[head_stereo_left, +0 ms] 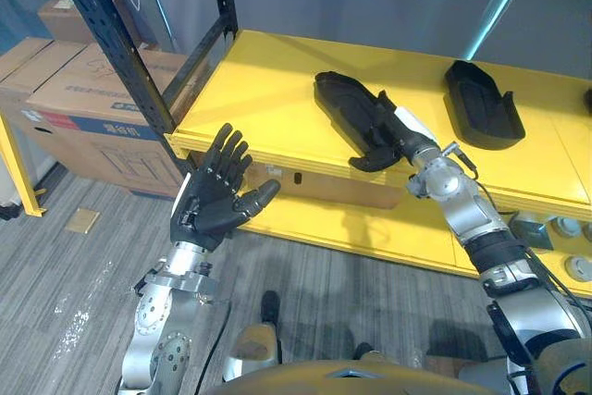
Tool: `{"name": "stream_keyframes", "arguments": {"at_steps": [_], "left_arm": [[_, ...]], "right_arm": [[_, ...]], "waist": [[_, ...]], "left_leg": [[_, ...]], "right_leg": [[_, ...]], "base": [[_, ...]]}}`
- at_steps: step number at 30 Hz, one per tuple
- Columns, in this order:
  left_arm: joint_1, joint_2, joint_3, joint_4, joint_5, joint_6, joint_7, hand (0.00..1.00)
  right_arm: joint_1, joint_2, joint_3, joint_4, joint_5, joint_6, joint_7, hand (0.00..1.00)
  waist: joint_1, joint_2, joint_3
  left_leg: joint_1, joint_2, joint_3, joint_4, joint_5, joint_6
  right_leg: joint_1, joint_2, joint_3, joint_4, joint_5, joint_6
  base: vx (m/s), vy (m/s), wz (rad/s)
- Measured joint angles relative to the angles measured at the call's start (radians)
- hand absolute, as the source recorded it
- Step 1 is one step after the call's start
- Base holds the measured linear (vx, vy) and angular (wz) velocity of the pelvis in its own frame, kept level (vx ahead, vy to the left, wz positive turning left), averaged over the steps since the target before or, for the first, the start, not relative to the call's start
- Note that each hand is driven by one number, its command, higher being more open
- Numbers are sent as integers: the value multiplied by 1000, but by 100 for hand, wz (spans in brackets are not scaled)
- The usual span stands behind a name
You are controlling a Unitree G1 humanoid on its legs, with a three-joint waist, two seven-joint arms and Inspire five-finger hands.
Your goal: Walk over and take three plastic housings, then place them on the shelf
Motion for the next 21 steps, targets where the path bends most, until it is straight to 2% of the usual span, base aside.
{"name": "stream_keyframes", "arguments": {"at_steps": [1,2,3,4,6,7,8,9,10,11,13,14,15,16,17,21], "left_arm": [[-1,1,0,0,0,1,0,100],[1,-1,0,2,0,3,1,100],[5,-3,-5,2,0,3,1,100],[1,-1,-12,5,0,5,2,100],[-19,-3,-22,5,-1,6,5,100],[-32,0,-27,6,-1,7,7,100],[-34,6,-26,6,-1,6,6,100],[-29,1,-31,7,-2,6,4,100],[-22,-5,-40,8,-2,4,-2,100],[-45,0,-33,29,-4,-2,-8,100],[-27,16,-18,41,-4,0,0,100],[-7,19,-17,39,-4,0,0,100],[10,20,-14,33,-4,0,0,100],[31,9,-8,44,-4,2,1,100],[55,11,-7,43,-4,4,3,100],[54,14,-8,35,-6,4,0,100]], "right_arm": [[0,3,0,1,0,4,-6,0],[-2,20,-6,7,-3,22,-30,100],[-2,27,-7,8,-4,33,-40,100],[-2,38,-14,11,-8,51,-62,100],[-13,38,-31,27,-9,57,-106,100],[-44,38,-54,64,-10,56,-113,100],[-48,40,-56,79,-11,51,-122,100],[-44,32,-61,79,-21,44,-137,100],[-34,9,-62,66,-35,36,-148,100],[-29,-1,-72,51,-42,27,-168,100],[-4,-30,-85,3,-41,21,-169,100],[13,-53,-97,-34,-41,17,-169,100],[20,-67,-107,-60,-41,9,-170,100],[25,-95,-123,-108,-42,-16,-178,100],[32,-102,-137,-156,-42,-25,-190,100],[42,-148,-178,-230,-41,-47,-195,100]], "waist": [[-1,-14,-2],[5,-39,-2],[11,-27,-8],[6,-10,-18],[-6,-11,-17],[-11,-23,-5],[-9,-66,5],[1,-57,4],[7,3,-9],[13,8,12],[-2,-6,12],[3,-13,10],[7,-16,11],[9,-6,15],[-1,1,12],[-20,-7,11]], "left_leg": [[-3,-5,3,7,-9,-10],[-32,-31,0,110,-3,51],[-27,-28,-11,142,-30,61],[-12,-27,-21,88,-55,70],[15,-44,-18,-1,-55,67],[9,-64,-3,-1,-94,18],[-7,-90,3,63,-88,61],[-79,-90,-16,390,-165,145],[-76,-34,-46,406,-300,88],[-64,-23,-27,376,-316,87],[-44,-25,-14,276,-276,66],[-32,-32,-3,238,-251,61],[-27,-39,2,223,-229,63],[-26,-46,14,227,-206,79],[-26,-46,19,224,-200,81],[-22,-37,19,218,-195,82]], "right_leg": [[-6,-16,2,-6,0,-3],[-17,-46,7,-14,7,-2],[-20,-41,16,-17,6,-5],[-19,-29,20,-26,15,6],[-28,-37,16,-31,14,5],[-44,-65,17,-30,13,3],[-53,-108,17,-32,17,6],[-56,-116,20,-27,9,2],[-38,-63,23,-47,11,12],[-61,-60,56,-5,25,20],[-73,-35,50,62,22,17],[-64,-26,47,66,22,17],[-48,-20,46,61,23,17],[-16,-17,36,25,20,18],[-18,-17,38,22,28,18],[-18,-7,40,21,25,13]], "base": [[-6,58,-4],[51,33,-22],[75,14,-22],[56,14,0],[-42,73,23],[-78,90,18],[-69,128,2],[2,51,-17],[25,110,-29],[11,68,-9],[32,-13,23],[60,-76,17],[49,-75,-7],[47,-46,-13],[42,-31,-11],[40,-17,-6]]}}
